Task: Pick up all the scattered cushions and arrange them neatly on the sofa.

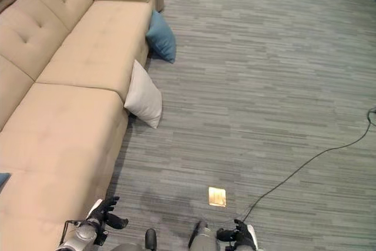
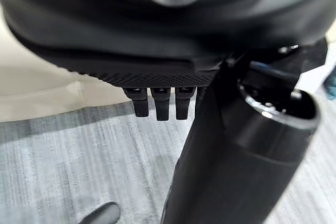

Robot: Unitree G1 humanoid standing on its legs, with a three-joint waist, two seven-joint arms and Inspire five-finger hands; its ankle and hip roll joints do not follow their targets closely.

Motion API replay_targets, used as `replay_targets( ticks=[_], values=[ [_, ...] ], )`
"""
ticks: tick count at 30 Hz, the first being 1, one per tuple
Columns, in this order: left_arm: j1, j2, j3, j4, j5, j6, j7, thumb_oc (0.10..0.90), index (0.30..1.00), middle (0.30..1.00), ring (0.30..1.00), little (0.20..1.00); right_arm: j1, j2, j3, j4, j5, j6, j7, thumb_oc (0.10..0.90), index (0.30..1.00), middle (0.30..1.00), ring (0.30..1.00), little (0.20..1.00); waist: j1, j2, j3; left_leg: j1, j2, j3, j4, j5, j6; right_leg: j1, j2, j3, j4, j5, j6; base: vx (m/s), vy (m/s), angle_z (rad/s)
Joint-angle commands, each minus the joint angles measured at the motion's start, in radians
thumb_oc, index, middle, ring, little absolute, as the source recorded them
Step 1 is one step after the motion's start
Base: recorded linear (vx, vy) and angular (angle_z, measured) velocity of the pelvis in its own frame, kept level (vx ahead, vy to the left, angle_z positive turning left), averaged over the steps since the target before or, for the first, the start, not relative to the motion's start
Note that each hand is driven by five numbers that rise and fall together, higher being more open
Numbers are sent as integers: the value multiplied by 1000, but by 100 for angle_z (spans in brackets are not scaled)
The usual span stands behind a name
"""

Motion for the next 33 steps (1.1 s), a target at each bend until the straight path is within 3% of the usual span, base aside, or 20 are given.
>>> replay_targets(
  ticks=[1, 3, 4, 7, 9, 11, 13, 16, 18, 19, 20, 22, 29, 31, 33],
  values=[
    [1, -16, -1, -38, 4, -45, 0, 800, 900, 900, 900, 900, 23, -69, 16, 17, -13, 3, 3, 800, 900, 900, 900, 900, -10, 12, -36, 0, 26, -71, 129, -131, -67, 91, 81, 30, -143, 107, 23, 307, -218, 16],
    [7, -26, -2, -28, 13, -45, 4, 800, 900, 900, 900, 900, 36, -68, 20, 22, -11, -1, 3, 800, 900, 900, 900, 900, -17, 9, -55, 16, 38, -77, 145, -134, -80, 113, 100, 52, -152, 122, 5, 233, -182, 39],
    [10, -33, 1, -26, 7, -45, 5, 800, 900, 900, 900, 900, 38, -67, 19, 27, -9, -4, 4, 800, 900, 900, 900, 900, -18, 13, -63, 6, 55, -80, 196, -109, -94, 130, 115, 55, -161, 119, -7, 241, -245, 51],
    [0, -39, -6, -35, -13, -53, -1, 800, 900, 900, 900, 900, 40, -72, 13, 30, 12, -19, 1, 800, 900, 900, 900, 900, -1, 7, -45, -131, 114, -80, 483, 22, -136, 214, 147, 44, -199, 97, -53, 120, -305, 12],
    [-2, -37, -3, -48, -37, -51, -3, 800, 900, 900, 900, 900, 37, -77, 10, 30, 26, -15, -4, 800, 900, 900, 900, 900, 20, -10, -22, -226, 147, -58, 657, 80, -134, 275, 163, 30, -228, 65, -91, 127, -314, -6],
    [-1, -38, -4, -48, -40, -51, -2, 800, 900, 900, 900, 900, 37, -78, 11, 29, 29, -13, -3, 800, 900, 900, 900, 900, 26, -9, -17, -253, 151, -48, 662, 65, -127, 291, 173, 35, -232, 52, -97, 144, -144, -17],
    [2, -45, -9, -44, -37, -49, 1, 800, 900, 900, 900, 900, 39, -78, 16, 25, 32, -17, -5, 800, 900, 900, 900, 900, 37, -3, -14, -284, 141, -47, 610, 34, -123, 325, 191, 45, -249, 35, -93, 234, -80, -4],
    [-4, -55, -14, -30, -24, -41, 10, 800, 900, 900, 900, 900, 43, -77, 25, 25, 31, -23, -16, 800, 900, 900, 900, 900, 43, -5, -22, -306, 108, -27, 394, 20, -113, 356, 200, 48, -272, 12, -72, 265, -33, -1],
    [-6, -56, -18, -29, -18, -41, 12, 800, 900, 900, 900, 900, 44, -75, 29, 27, 31, -23, -21, 800, 900, 900, 900, 900, 54, 9, -27, -330, 92, -34, 258, 83, -119, 377, 228, 53, -280, 0, -69, 222, 3, -11],
    [-6, -56, -18, -29, -18, -41, 12, 800, 900, 900, 900, 900, 45, -75, 29, 28, 31, -24, -21, 800, 900, 900, 900, 900, 54, 7, -25, -322, 89, -33, 249, 87, -119, 381, 226, 53, -280, -1, -69, 264, 2, -8],
    [-6, -55, -24, -31, -19, -43, 12, 800, 900, 900, 900, 900, 47, -73, 31, 30, 31, -20, -23, 800, 900, 900, 900, 900, 70, 22, -27, -335, 77, -40, 153, 146, -132, 407, 256, 66, -283, -20, -70, 164, 2, -9],
    [4, -53, -17, -30, -25, -43, 11, 800, 900, 900, 900, 900, 52, -69, 34, 29, 27, -18, -22, 800, 900, 900, 900, 900, 79, 22, -35, -321, 73, -34, 115, 158, -131, 428, 270, 76, -274, -45, -74, 317, -1, -18],
    [27, -44, 2, -20, -21, -37, 2, 800, 900, 900, 900, 900, 58, -49, 46, 30, -7, -14, -9, 800, 900, 900, 900, 900, 114, -20, -75, -286, 41, -38, 168, 86, -81, 461, 239, 102, -170, -101, -62, 277, 44, -30],
    [14, -26, 7, -38, -31, -32, 2, 800, 900, 900, 900, 900, 40, -50, 44, 25, -13, -9, 1, 800, 900, 900, 900, 900, 111, -25, -66, -248, 25, -40, 172, 36, -45, 352, 187, 106, 67, -39, 1, 216, 108, -16],
    [2, -13, 7, -48, -37, -33, 7, 800, 900, 900, 900, 900, 22, -51, 49, 13, -13, -10, 6, 800, 900, 900, 900, 900, 93, -13, -49, -220, 20, -53, 173, 15, -25, 269, 164, 108, 200, 30, 33, 147, 70, -5]
  ],
)
